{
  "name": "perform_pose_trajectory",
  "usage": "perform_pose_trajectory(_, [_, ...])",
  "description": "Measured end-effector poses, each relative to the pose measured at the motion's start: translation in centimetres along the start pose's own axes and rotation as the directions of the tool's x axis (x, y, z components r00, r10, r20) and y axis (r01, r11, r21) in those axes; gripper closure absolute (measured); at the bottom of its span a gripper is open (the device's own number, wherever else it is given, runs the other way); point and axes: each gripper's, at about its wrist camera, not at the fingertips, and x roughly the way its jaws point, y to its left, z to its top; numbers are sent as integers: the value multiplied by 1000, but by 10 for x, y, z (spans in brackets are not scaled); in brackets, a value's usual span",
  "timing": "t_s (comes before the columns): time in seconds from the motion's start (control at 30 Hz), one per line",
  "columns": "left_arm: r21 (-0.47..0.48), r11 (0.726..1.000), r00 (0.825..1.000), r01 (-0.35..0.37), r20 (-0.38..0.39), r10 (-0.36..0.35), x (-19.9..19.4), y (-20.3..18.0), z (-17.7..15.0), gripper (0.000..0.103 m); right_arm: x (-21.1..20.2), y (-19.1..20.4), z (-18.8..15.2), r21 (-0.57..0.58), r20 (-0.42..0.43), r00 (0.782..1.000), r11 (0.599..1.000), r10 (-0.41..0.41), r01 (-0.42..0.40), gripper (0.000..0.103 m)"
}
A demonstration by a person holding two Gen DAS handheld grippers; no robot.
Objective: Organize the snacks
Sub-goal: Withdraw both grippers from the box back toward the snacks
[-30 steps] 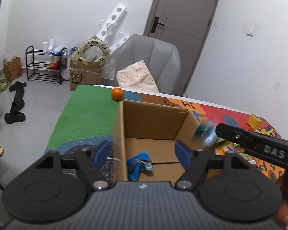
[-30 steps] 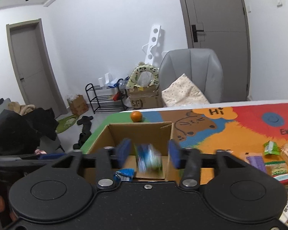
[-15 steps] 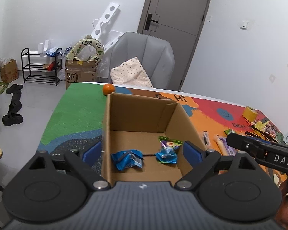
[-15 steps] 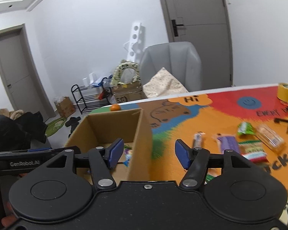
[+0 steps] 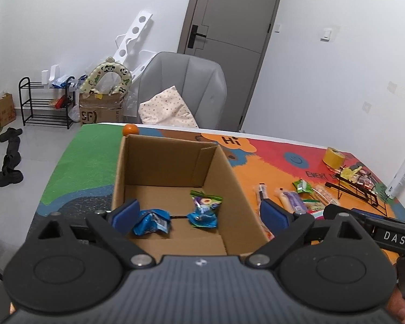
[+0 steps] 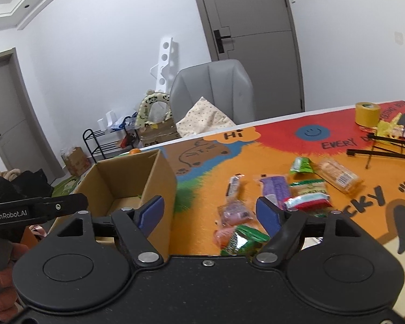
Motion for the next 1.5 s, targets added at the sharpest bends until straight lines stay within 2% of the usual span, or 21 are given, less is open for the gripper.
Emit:
perform_pose_trajectory(0.57, [68,993,995,92,-46,-89,14,-58,-19,8,-24,-58,-19,46,-33,996,995,-85,87,24])
perform_pose_trajectory(0.83, [98,986,988,134,-96,-125,23,-85,-23,8,-32,-84,-22,68,-51,995,994,-87,91,10])
perform_pose_trajectory(1.03, [134,979,981,153,-136,-135,28,-105,-27,8,-34,-102,-26,92,-71,994,991,-89,96,5])
perform_pose_trajectory(1.27, [177,965,972,191,-170,-161,35,-128,-32,8,-34,-118,-34,105,-80,993,990,-85,93,6])
perform_pose_trajectory(1.5, [172,960,961,222,-206,-185,56,-142,-41,14,-22,-124,-40,106,-113,991,990,-78,90,18])
